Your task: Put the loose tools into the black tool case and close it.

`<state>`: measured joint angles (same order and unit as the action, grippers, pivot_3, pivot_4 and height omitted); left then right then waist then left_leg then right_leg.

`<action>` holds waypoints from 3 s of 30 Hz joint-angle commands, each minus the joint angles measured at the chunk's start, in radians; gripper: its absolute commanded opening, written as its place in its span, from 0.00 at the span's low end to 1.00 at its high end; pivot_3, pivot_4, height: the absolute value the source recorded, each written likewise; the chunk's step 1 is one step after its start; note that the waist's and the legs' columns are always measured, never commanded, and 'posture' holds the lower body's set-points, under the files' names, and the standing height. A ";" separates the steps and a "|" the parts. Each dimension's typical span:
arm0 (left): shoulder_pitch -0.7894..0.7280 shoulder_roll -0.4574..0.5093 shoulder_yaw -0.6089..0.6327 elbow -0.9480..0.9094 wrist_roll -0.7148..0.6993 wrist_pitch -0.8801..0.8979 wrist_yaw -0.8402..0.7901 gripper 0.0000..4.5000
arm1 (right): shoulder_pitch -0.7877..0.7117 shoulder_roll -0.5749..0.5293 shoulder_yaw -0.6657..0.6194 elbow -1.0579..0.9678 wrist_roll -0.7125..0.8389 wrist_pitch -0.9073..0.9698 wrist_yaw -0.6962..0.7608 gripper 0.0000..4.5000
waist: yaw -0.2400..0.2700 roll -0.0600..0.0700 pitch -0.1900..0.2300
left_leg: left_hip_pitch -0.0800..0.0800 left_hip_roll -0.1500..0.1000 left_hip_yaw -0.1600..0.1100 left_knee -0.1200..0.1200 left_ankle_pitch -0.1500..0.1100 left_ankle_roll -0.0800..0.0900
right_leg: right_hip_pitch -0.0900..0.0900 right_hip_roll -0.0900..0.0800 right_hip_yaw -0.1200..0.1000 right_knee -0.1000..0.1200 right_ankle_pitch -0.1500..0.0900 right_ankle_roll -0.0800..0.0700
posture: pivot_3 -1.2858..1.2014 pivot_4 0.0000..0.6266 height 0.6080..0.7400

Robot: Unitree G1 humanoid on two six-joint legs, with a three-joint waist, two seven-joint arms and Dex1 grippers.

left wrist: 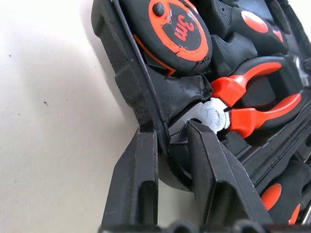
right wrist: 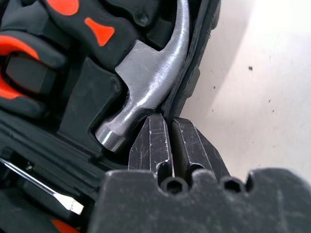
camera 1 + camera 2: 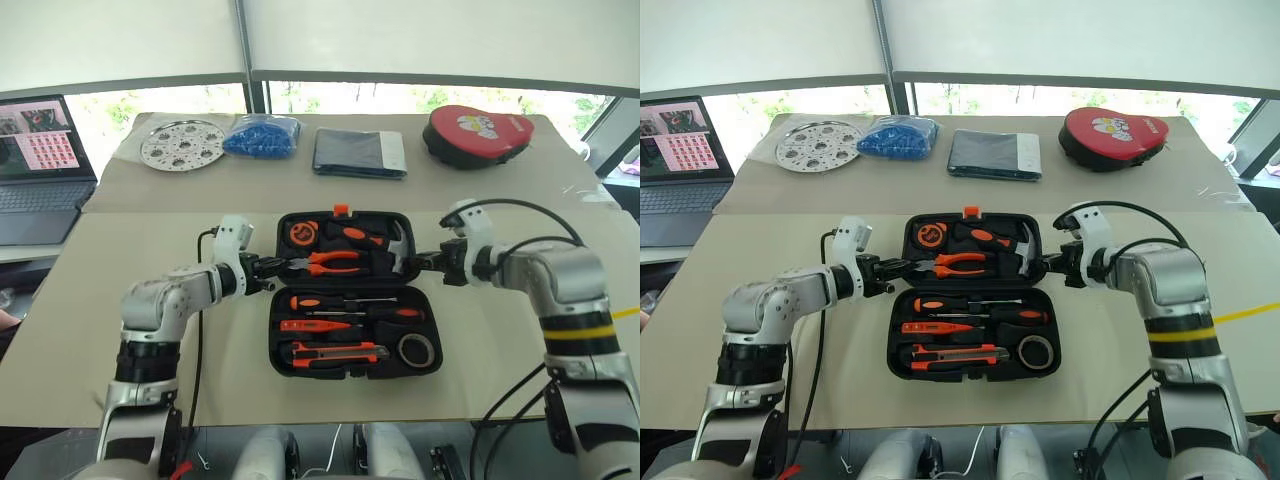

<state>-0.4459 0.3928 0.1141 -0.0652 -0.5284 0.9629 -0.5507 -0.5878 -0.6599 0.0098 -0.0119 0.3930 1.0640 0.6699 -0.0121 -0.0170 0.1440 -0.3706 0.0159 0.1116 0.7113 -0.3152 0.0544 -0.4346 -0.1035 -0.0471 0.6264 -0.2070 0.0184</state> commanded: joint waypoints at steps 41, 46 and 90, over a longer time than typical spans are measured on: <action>0.351 0.292 -0.110 0.134 0.201 -1.265 -0.448 0.01 | 1.186 -0.322 -0.371 -0.269 -0.038 -1.395 0.154 0.00 | 0.025 0.001 0.000 | 0.007 0.001 0.002 -0.002 -0.006 0.012 | 0.012 -0.009 -0.003 -0.014 0.001 0.003 | 0.52 0.24 1.00; 0.128 0.239 -0.244 0.201 0.272 -1.080 -0.505 0.01 | 1.363 -0.360 -0.263 -0.509 -0.102 -1.237 0.252 0.00 | 0.034 0.001 -0.001 | 0.007 0.000 0.001 0.000 -0.009 0.016 | 0.014 -0.008 -0.004 -0.015 0.001 0.004 | 0.52 0.24 1.00; -0.051 0.258 -0.186 -0.046 -0.040 -0.400 -0.620 0.01 | 0.742 -0.106 -0.152 -0.470 -0.115 -0.769 0.165 0.00 | 0.027 -0.004 0.001 | 0.003 -0.001 -0.001 0.004 -0.005 0.011 | 0.012 -0.003 -0.004 -0.012 0.002 0.004 | 0.52 0.24 1.00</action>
<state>-0.4471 0.6850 0.0028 -0.1166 -0.5867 0.5523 -1.1523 0.1441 -0.7728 -0.0778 -0.4074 0.2225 0.2559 0.8489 0.0151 -0.0207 0.1451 -0.3680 0.0144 0.1104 0.7159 -0.3200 0.0651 -0.4222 -0.1068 -0.0511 0.6137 -0.2049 0.0237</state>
